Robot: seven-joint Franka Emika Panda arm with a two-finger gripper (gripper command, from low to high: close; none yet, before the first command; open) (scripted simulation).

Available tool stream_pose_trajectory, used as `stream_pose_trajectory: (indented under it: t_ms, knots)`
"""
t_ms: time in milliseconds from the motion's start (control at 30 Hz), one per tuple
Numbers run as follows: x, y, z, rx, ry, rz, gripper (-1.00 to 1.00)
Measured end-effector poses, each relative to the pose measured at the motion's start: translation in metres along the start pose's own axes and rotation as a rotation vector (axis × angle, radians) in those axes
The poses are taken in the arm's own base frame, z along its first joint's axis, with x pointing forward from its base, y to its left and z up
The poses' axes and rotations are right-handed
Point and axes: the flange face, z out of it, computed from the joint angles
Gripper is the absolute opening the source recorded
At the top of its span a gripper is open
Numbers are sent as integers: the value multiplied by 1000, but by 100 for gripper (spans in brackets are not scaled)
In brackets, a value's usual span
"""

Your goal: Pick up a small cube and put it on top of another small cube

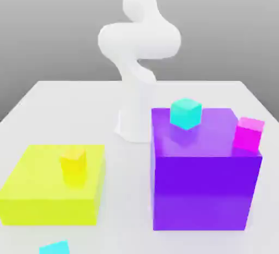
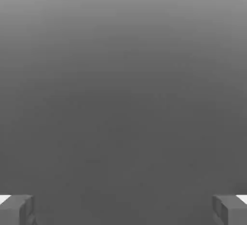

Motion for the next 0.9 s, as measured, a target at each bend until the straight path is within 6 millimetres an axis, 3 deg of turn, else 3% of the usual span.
stream_pose_trajectory:
  t_ms: [233,433,667,900]
  knots:
    - [23,24,120,-101,-141,-72,0]
    - [26,62,220,-184,-256,-128,0]
    - [14,128,327,-283,-387,-189,0]
    - [-19,207,419,-380,-524,-263,0]
